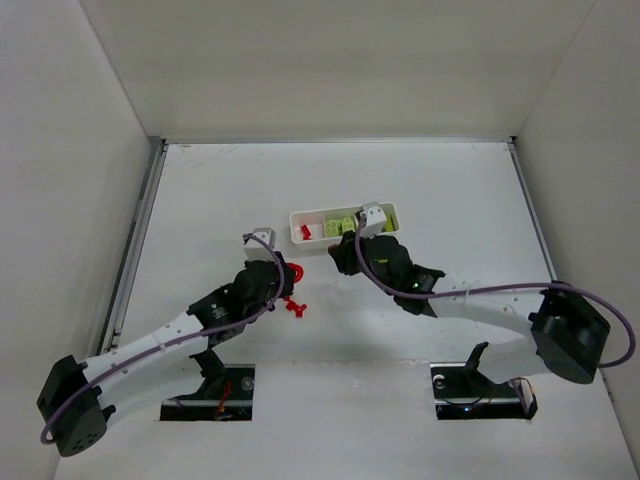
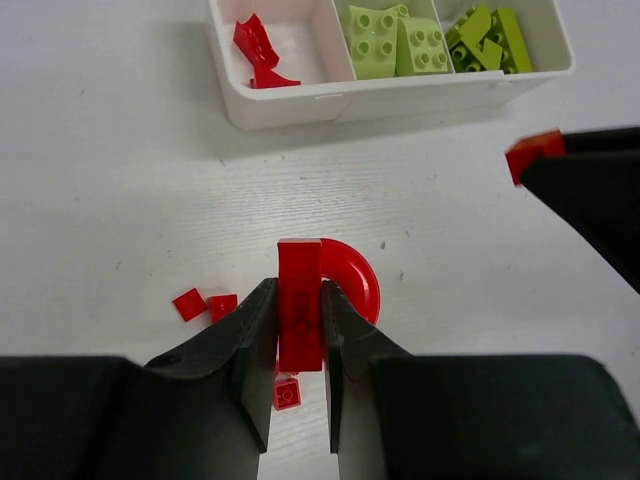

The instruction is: Sort the legos into containers by color

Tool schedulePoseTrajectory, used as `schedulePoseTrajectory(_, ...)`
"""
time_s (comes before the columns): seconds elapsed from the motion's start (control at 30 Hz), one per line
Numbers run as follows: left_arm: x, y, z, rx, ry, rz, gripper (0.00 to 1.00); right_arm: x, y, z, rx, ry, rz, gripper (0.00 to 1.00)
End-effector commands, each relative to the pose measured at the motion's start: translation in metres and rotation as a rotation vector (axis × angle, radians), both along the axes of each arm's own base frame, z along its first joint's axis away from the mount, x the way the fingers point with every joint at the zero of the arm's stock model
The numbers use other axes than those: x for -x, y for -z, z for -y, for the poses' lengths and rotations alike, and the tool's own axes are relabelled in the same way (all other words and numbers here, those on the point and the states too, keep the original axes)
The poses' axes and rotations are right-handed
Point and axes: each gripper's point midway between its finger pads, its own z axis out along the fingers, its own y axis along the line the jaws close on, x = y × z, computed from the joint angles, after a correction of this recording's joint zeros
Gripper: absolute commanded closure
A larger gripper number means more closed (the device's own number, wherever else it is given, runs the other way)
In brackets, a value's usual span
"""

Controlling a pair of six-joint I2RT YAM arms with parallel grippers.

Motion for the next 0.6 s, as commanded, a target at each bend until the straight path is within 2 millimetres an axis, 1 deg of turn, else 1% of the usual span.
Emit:
schedulePoseTrajectory(0.0, 0.007, 0.008, -0.01, 0.016, -0.01, -0.045, 0.89, -0.035, -0.033, -0.024, -0.053, -0.013, 0.073, 0.74)
schedulePoseTrajectory(0.13, 0.01, 0.009, -0.019, 0.046, -0.038, -0.047, 0.88, -0.068, -0.02, -0.045, -0.019, -0.013, 0.038, 0.74)
schedulePoseTrajectory(0.27, 0.008, 0.004, -0.026, 0.07, -0.062, -0.028, 0.88, -0.089, -0.016, -0.056, -0.012, 0.006, 0.038, 0.72)
schedulePoseTrajectory(0.33, 0.005, 0.0, -0.027, 0.075, -0.071, -0.024, 0.88, -0.098, -0.013, -0.059, -0.006, 0.011, 0.034, 0.7)
schedulePoseTrajectory(0.43, -0.002, -0.004, -0.027, 0.078, -0.083, -0.01, 0.88, -0.111, -0.01, -0.06, -0.006, 0.026, 0.03, 0.65)
schedulePoseTrajectory(0.57, -0.015, -0.012, -0.022, 0.1, -0.098, 0.008, 0.88, -0.117, -0.012, -0.067, -0.028, 0.004, 0.018, 0.6)
